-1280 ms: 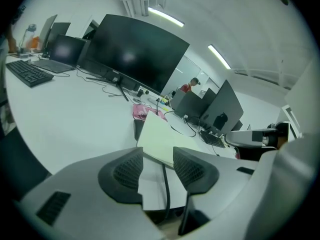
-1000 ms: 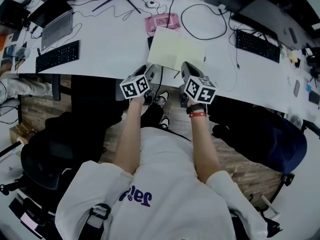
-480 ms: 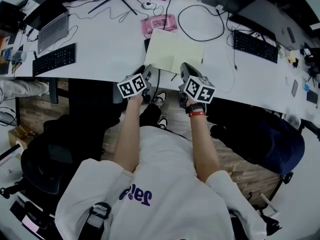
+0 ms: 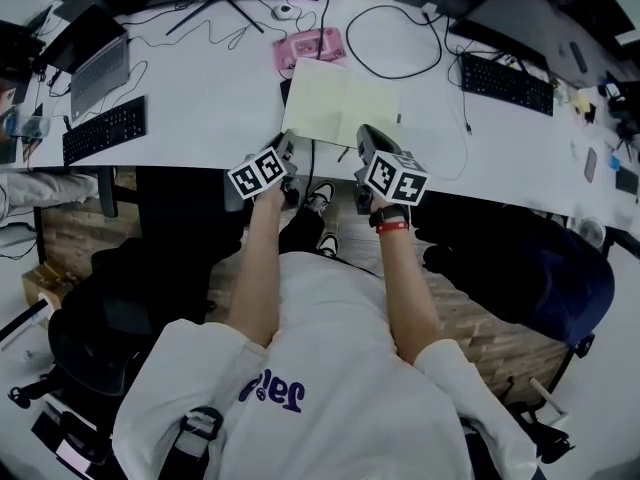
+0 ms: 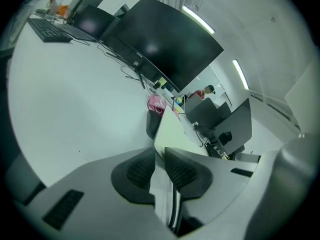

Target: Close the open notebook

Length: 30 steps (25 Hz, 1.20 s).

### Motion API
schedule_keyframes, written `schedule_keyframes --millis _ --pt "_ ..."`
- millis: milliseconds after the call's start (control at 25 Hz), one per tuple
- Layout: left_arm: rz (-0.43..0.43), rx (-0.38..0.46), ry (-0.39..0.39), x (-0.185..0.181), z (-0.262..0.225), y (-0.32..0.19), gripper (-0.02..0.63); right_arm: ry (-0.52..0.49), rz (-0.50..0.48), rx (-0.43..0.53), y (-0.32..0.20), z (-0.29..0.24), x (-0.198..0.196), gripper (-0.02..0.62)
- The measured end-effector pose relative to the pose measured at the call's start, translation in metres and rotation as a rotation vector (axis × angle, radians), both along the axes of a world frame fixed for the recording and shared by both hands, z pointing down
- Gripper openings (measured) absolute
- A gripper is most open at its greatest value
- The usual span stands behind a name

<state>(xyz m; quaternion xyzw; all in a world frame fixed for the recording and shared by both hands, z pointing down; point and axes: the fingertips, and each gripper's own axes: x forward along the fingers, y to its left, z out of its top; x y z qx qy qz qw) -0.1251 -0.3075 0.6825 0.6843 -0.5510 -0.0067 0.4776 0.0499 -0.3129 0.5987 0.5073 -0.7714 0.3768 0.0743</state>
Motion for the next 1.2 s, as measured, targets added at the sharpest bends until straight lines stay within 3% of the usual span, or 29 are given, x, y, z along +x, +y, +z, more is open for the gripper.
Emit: schedule_keyframes --millis 240,440,1200 --pt "0.008 0.005 -0.017 0.002 -0.004 0.001 0.064 -0.015 0.025 -0.003 0.003 0.001 0.008 0.0" --pt "0.066 0.033 -0.092 0.004 -0.01 0.003 0.063 -0.015 0.031 0.001 0.006 0.0 0.01 0.0" --pt "0.122 0.098 -0.223 0.023 -0.038 0.008 0.049 -0.007 0.056 0.021 0.009 -0.008 0.027 0.0"
